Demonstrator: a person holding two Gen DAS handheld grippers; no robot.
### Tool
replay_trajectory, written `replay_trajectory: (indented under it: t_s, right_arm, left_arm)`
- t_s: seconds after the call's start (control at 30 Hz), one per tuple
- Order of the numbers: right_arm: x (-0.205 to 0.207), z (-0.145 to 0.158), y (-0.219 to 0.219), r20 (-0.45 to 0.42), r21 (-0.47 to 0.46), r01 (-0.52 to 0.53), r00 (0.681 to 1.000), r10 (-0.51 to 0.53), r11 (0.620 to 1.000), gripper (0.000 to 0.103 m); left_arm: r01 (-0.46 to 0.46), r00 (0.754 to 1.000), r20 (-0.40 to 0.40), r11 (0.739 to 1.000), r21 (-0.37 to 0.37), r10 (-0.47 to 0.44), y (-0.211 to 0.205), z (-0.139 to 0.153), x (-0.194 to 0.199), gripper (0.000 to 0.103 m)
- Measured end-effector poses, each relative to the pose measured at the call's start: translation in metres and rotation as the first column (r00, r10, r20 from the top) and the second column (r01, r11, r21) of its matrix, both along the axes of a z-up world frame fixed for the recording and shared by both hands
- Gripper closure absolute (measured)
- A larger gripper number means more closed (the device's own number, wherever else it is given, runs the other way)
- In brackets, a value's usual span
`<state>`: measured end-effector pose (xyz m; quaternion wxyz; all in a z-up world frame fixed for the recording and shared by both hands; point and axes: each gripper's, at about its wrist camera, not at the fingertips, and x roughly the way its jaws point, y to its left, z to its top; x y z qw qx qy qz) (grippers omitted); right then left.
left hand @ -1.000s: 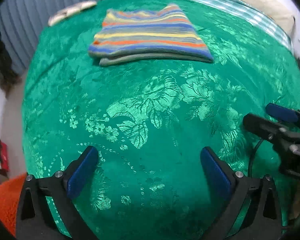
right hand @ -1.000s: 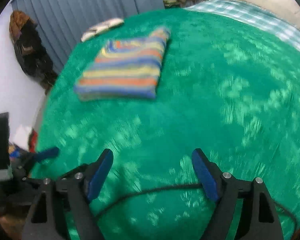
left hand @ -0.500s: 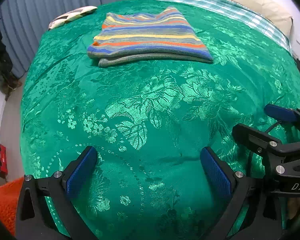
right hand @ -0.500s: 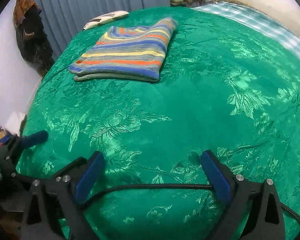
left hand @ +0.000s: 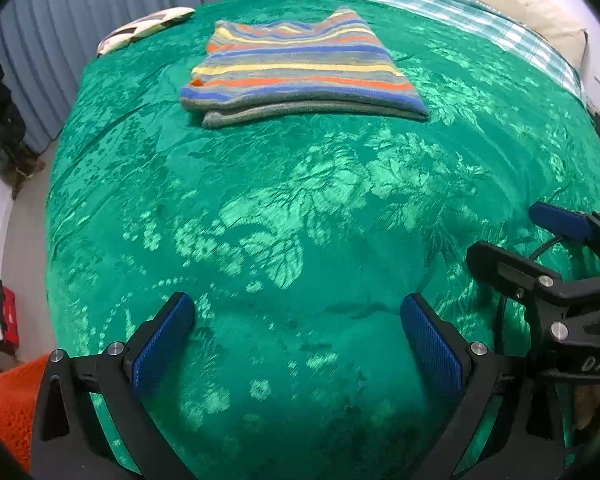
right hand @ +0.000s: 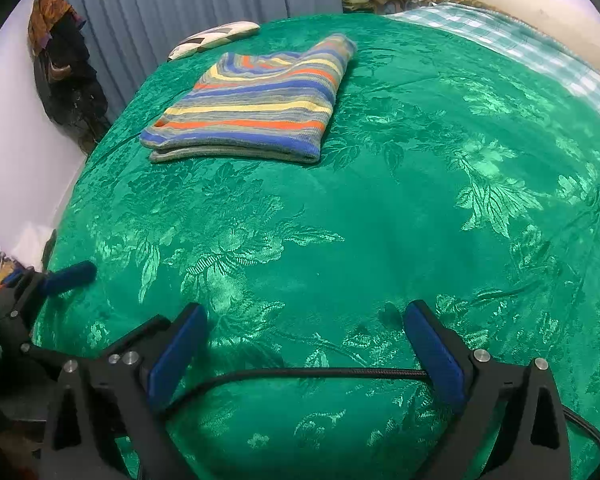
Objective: Fold small clothes
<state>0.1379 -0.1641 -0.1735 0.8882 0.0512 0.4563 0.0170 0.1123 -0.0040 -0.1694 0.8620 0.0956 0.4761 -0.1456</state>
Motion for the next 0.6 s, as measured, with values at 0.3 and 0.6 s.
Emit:
replay_trajectory:
  t_s: [0.3,0.6]
  right_arm:
    - [0.0016,-0.0024,0.0059,-0.009,-0.032,-0.006,1.0,0.006,0.999,0.002]
    - [0.0017,-0.0027,0.0067,-0.009,-0.031,-0.005,1.0,0.005,1.0,0.001]
  left_arm:
    - [0.004,1.0,0.0,1.0,-0.001,-0.004,0.0052,-0.0019,-0.001,0.0]
    - [0.006,1.0,0.004,1.0,-0.004,-0.006,0.0055,-0.0021,-0.001,0.0]
